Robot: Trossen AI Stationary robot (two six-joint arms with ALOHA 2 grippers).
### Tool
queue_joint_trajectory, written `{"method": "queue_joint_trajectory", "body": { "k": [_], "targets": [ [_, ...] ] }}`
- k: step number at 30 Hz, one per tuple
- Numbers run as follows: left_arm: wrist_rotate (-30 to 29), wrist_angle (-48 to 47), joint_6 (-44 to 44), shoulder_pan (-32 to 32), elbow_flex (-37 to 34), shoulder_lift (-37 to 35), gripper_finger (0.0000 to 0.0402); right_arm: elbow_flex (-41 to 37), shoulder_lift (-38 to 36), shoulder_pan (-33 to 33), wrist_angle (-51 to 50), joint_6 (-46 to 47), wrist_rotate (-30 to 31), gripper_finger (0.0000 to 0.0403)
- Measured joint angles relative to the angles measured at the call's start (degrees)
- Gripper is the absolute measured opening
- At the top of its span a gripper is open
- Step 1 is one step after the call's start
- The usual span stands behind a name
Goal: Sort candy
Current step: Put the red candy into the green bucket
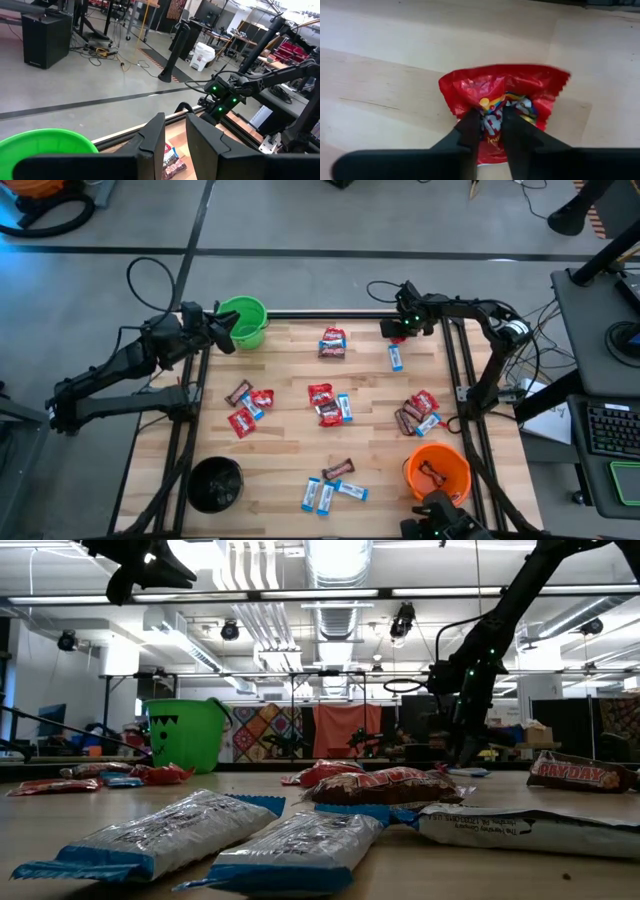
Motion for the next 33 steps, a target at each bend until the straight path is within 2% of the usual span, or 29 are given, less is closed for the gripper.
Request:
{"method": "queue_joint_trajectory", "body": {
  "k": [5, 11, 21, 28, 33],
  "targets": [
    [0.0, 0.0, 0.0, 0.0, 0.0, 0.0, 0.0061, 0.0, 0.0, 0.0, 0.0, 0.0, -0.2, 0.0024],
    [0.0, 0.0, 0.0, 0.0, 0.0, 0.0, 0.0061, -0.1, -0.7, -0.1, -0.1, 1.6, -2.3, 0.002],
    [0.1, 0.0, 0.0, 0.0, 0.0, -0.7, 0.0061, -0.4, -7.7, 0.1, -3.0, 3.0, -4.3, 0.0018],
    [0.5, -1.6, 0.0, 0.0, 0.0, -0.2, 0.0061, -0.3, -12.7, 2.8, -2.7, 4.6, -7.0, 0.0017],
    [2.0, -2.0, -0.2, 0.0, 0.0, 1.8, 0.0061, -0.3, -16.9, 7.0, -2.6, 6.5, -7.5, 0.0017]
  ]
}}
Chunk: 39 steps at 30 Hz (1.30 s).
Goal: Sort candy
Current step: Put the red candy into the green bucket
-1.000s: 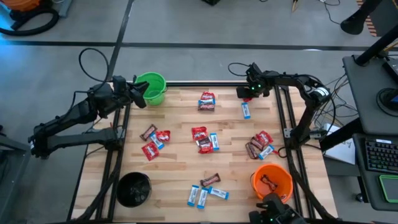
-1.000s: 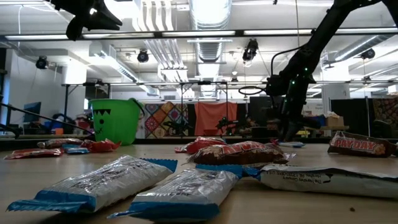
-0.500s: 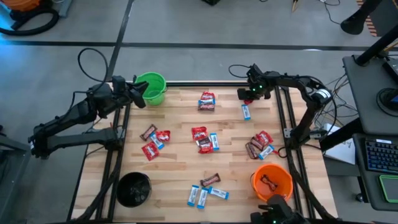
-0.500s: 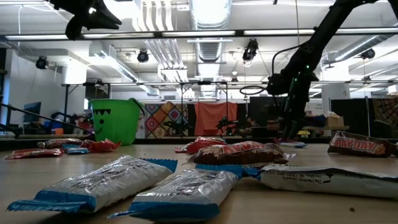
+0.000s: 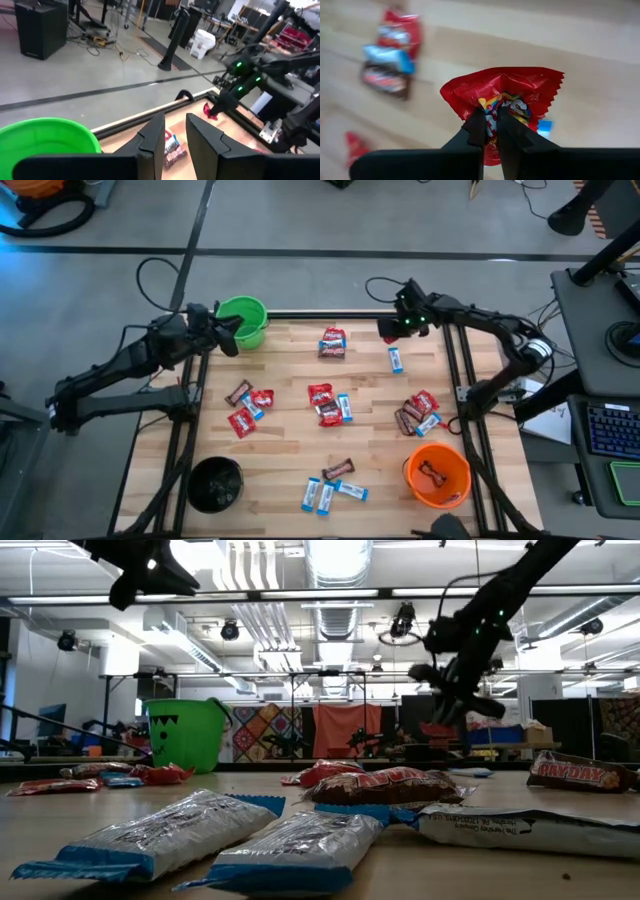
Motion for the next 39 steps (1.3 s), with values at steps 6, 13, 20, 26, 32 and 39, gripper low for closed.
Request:
{"method": "queue_joint_trajectory", "body": {
  "k": [6, 13, 20, 26, 32, 39],
  "targets": [
    [1.4, 1.0, 0.1, 0.0, 0.0, 2.7, 0.0061, 0.0, -6.5, 6.4, 2.8, 4.7, 0.2, 0.0017],
    [4.6, 1.7, -1.1, 0.0, 0.0, 5.7, 0.0061, 0.1, -13.1, 13.6, 10.8, 11.6, 0.6, 0.0017],
    [9.7, 5.8, -1.4, 0.0, 0.0, 9.0, 0.0061, 0.1, -12.9, 20.7, 16.8, 14.6, 5.1, 0.0017],
    [14.1, 8.2, -1.4, 0.0, 0.0, 11.0, 0.0061, 0.1, -9.3, 24.9, 28.8, 17.5, 5.5, 0.0017],
    [16.9, 12.4, -1.4, 0.0, 0.0, 13.7, 0.0061, 2.5, -4.6, 27.7, 35.7, 19.0, 5.4, 0.0017],
    [20.7, 19.6, -1.6, 0.0, 0.0, 18.7, 0.0061, 12.2, 2.1, 29.8, 35.7, 15.2, 4.9, 0.0017]
  ]
}}
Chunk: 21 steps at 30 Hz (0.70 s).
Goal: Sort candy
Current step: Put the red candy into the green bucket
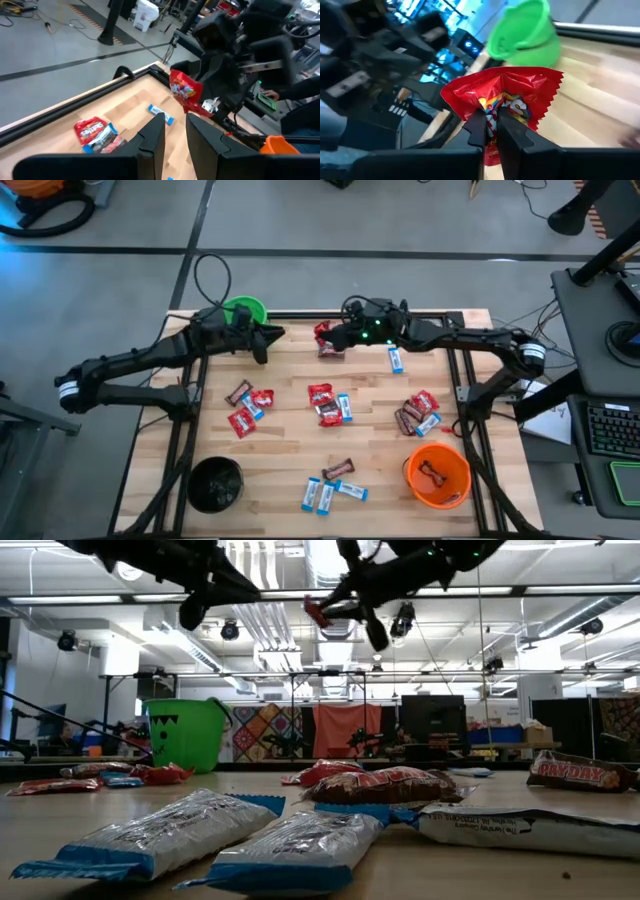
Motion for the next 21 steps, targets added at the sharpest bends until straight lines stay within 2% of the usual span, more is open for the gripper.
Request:
{"method": "queue_joint_trajectory", "body": {
  "k": [7, 12, 21],
  "targets": [
    [1.9, 7.2, -1.3, 0.0, 0.0, 4.2, 0.0061, 11.1, 5.7, 0.0, -12.1, -5.3, 0.1, 0.0017],
    [2.3, 10.4, -1.3, 0.0, 0.0, 5.5, 0.0062, 17.2, 9.1, 0.1, -16.4, -8.5, 0.0, 0.0017],
    [2.4, 10.6, -1.3, 0.0, 0.0, 5.6, 0.0062, 20.4, 10.2, 0.1, -17.6, -10.5, 0.0, 0.0018]
  ]
}}
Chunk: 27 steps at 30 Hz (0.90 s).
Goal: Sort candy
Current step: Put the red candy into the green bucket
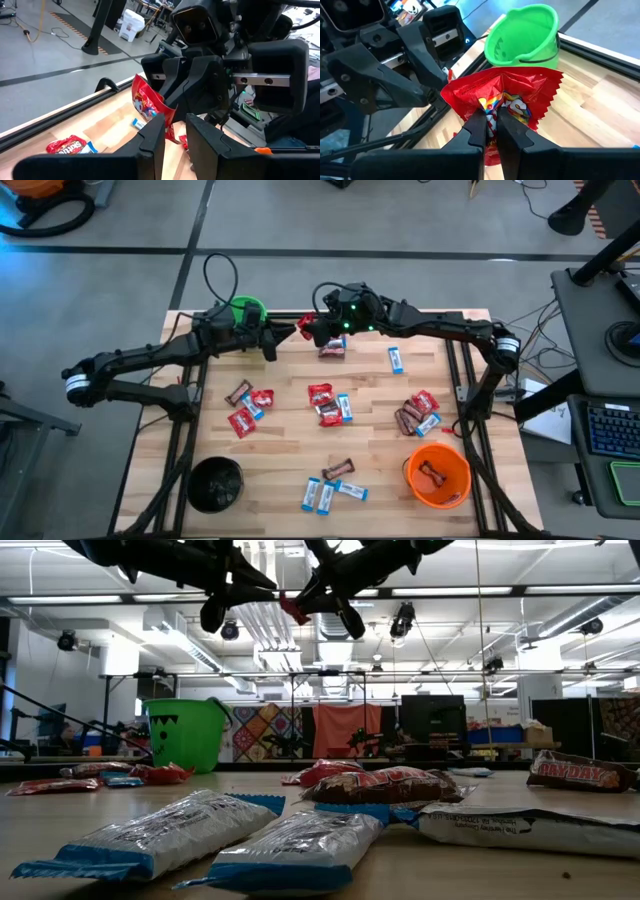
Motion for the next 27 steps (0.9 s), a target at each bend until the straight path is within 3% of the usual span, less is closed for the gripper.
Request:
{"method": "queue_joint_trajectory", "body": {
  "k": [27],
  "targets": [
    [0.9, 3.5, -0.5, 0.0, 1.4, 3.9, 0.0062, 0.1, 0.0, 2.0, 0.5, 0.3, 1.8, 0.0018]
  ]
}}
